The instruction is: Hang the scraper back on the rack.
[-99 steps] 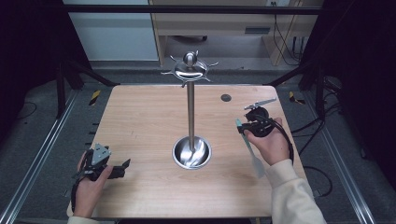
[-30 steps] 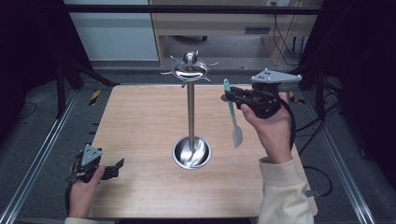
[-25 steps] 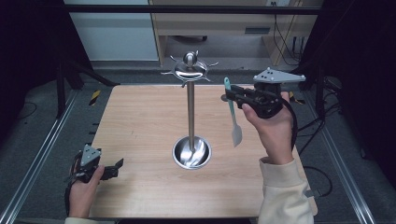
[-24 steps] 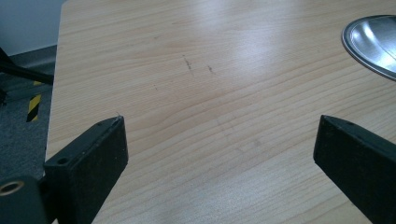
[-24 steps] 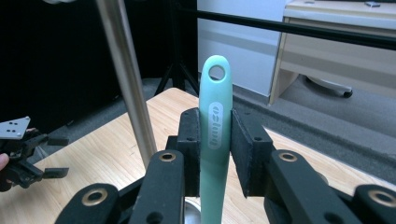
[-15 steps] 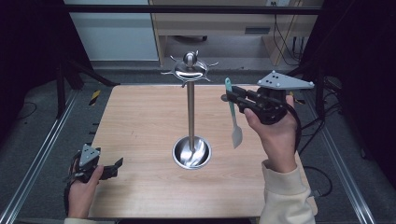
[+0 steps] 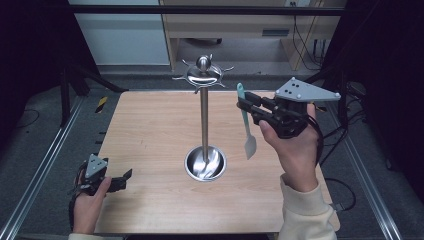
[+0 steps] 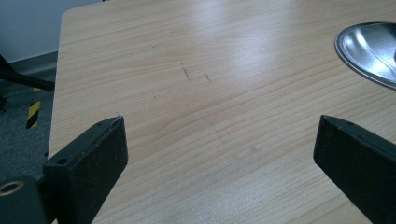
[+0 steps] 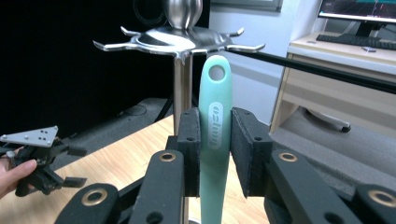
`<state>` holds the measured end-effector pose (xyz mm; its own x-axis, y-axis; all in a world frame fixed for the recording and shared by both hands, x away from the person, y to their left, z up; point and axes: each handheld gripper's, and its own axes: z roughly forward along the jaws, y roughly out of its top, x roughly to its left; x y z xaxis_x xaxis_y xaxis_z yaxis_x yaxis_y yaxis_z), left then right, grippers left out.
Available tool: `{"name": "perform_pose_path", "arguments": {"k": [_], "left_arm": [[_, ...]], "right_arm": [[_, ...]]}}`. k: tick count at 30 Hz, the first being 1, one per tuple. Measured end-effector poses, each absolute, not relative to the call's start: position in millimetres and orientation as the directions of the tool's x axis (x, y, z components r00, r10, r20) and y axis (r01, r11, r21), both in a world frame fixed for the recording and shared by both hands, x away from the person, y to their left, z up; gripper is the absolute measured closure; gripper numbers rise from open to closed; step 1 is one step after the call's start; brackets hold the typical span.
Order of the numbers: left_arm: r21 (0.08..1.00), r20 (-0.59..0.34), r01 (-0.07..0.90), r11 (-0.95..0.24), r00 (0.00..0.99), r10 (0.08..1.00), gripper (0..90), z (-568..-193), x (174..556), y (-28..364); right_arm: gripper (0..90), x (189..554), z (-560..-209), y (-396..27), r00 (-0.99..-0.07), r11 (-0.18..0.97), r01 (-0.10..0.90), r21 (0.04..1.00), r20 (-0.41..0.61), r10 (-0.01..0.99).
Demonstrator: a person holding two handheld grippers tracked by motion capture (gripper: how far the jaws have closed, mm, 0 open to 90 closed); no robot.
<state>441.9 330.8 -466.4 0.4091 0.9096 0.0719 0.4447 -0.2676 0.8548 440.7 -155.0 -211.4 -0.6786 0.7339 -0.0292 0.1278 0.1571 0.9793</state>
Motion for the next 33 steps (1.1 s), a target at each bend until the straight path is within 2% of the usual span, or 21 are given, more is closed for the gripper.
{"name": "perform_pose_path", "arguments": {"k": [17,33], "left_arm": [[0.854,0.073,0.444,-0.269,0.410,0.909,2.7,-466,442,331],[0.852,0.071,0.448,-0.269,0.411,0.909,2.7,-467,442,331]], "right_arm": [[74.2,431,-206,-145,-0.701,0.145,0.082,0.986,-0.047,0.712],[74.2,436,-210,-137,-0.708,0.148,0.087,0.985,-0.043,0.705]]}}
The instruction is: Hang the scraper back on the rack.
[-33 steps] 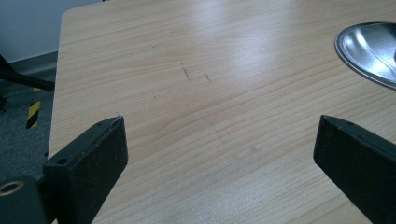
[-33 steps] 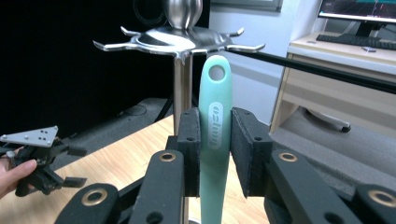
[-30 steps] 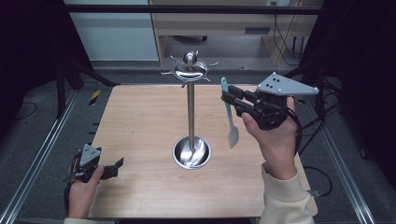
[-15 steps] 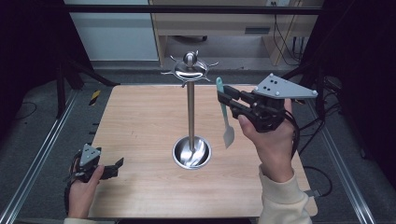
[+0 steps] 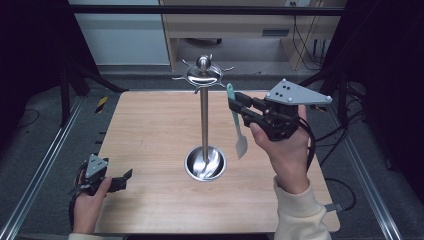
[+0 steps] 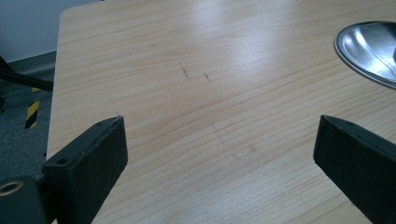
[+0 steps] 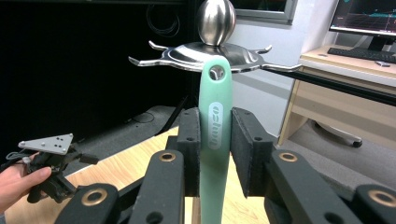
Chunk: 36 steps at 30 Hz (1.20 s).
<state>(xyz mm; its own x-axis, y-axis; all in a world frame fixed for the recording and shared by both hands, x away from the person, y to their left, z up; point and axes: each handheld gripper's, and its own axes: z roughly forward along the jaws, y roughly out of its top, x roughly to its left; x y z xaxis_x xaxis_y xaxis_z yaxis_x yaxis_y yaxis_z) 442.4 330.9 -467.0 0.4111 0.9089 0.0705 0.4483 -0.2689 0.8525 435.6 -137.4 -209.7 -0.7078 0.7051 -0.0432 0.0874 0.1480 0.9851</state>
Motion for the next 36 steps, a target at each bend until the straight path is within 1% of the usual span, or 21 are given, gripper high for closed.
{"name": "perform_pose_path", "arguments": {"k": [20,36], "left_arm": [[0.848,0.081,0.447,-0.284,0.421,0.903,2.7,-468,443,328],[0.847,0.081,0.449,-0.286,0.424,0.902,2.7,-468,443,328]], "right_arm": [[74.1,448,-216,-132,-0.704,0.150,0.119,0.982,-0.024,0.710],[74.0,456,-221,-126,-0.707,0.128,0.119,0.985,-0.006,0.707]]}}
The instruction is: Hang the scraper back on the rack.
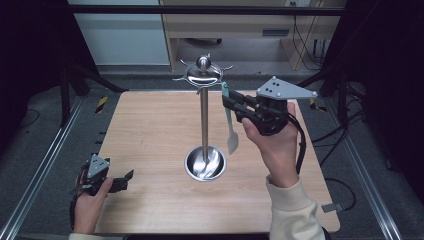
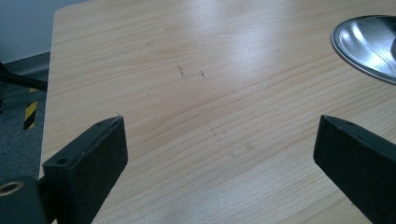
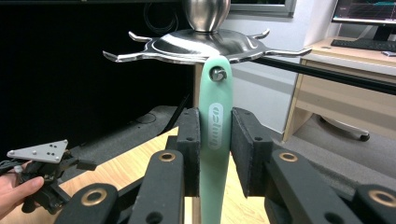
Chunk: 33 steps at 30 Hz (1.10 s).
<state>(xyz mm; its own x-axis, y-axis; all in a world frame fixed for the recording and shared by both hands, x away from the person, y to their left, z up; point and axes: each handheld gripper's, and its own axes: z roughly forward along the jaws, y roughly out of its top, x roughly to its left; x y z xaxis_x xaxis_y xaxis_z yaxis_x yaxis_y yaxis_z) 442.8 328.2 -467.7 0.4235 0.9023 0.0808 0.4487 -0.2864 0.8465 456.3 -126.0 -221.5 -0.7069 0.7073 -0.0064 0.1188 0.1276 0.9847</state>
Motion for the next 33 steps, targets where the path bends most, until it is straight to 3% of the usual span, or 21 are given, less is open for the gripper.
{"name": "perform_pose_path", "arguments": {"k": [18,27,33], "left_arm": [[0.846,0.080,0.449,-0.287,0.424,0.902,2.7,-468,443,329],[0.847,0.078,0.449,-0.285,0.424,0.902,2.7,-468,444,329],[0.852,0.079,0.439,-0.284,0.430,0.900,2.6,-467,444,330]], "right_arm": [[73.7,458,-225,-123,-0.701,0.109,0.110,0.988,-0.001,0.713],[62.3,452,-224,-131,-0.689,0.106,0.109,0.988,-0.002,0.724],[50.6,449,-227,-141,-0.628,0.131,0.113,0.985,-0.032,0.777]]}}
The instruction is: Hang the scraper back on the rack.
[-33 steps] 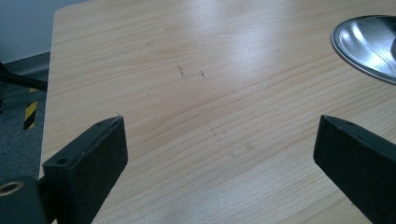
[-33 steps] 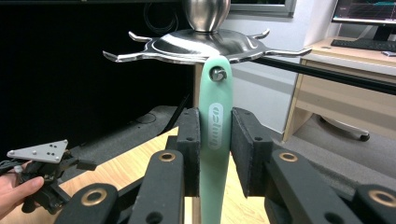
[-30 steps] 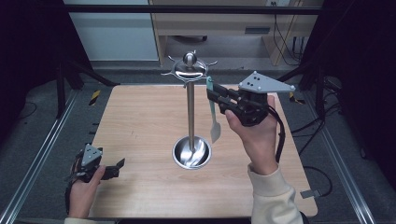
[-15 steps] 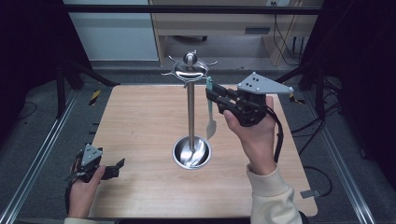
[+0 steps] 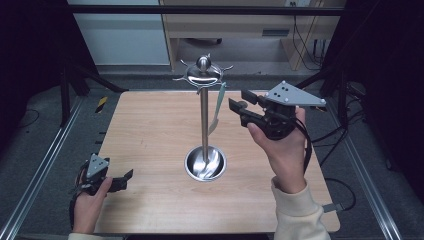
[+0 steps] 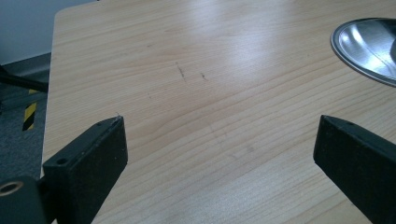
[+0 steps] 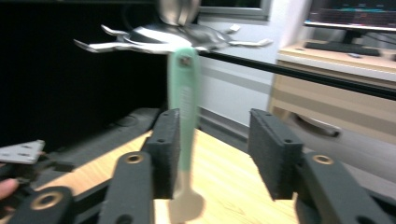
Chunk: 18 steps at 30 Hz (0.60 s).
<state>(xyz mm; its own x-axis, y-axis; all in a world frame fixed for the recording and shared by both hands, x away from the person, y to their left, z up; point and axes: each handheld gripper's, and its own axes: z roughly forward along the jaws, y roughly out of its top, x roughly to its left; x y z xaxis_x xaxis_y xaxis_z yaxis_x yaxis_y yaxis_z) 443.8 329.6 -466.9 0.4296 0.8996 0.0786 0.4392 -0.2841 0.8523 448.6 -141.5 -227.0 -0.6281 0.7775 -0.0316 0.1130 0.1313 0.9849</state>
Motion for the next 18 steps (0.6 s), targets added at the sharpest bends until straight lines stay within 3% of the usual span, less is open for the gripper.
{"name": "perform_pose_path", "arguments": {"k": [10,18], "left_arm": [[0.848,0.087,0.443,-0.292,0.427,0.900,2.5,-468,443,329],[0.847,0.091,0.443,-0.294,0.424,0.901,2.5,-468,443,329]], "right_arm": [[24.1,457,-246,-165,-0.497,0.136,0.172,0.976,-0.033,0.867],[10.3,465,-272,-178,-0.437,0.150,0.200,0.968,-0.049,0.898]]}}
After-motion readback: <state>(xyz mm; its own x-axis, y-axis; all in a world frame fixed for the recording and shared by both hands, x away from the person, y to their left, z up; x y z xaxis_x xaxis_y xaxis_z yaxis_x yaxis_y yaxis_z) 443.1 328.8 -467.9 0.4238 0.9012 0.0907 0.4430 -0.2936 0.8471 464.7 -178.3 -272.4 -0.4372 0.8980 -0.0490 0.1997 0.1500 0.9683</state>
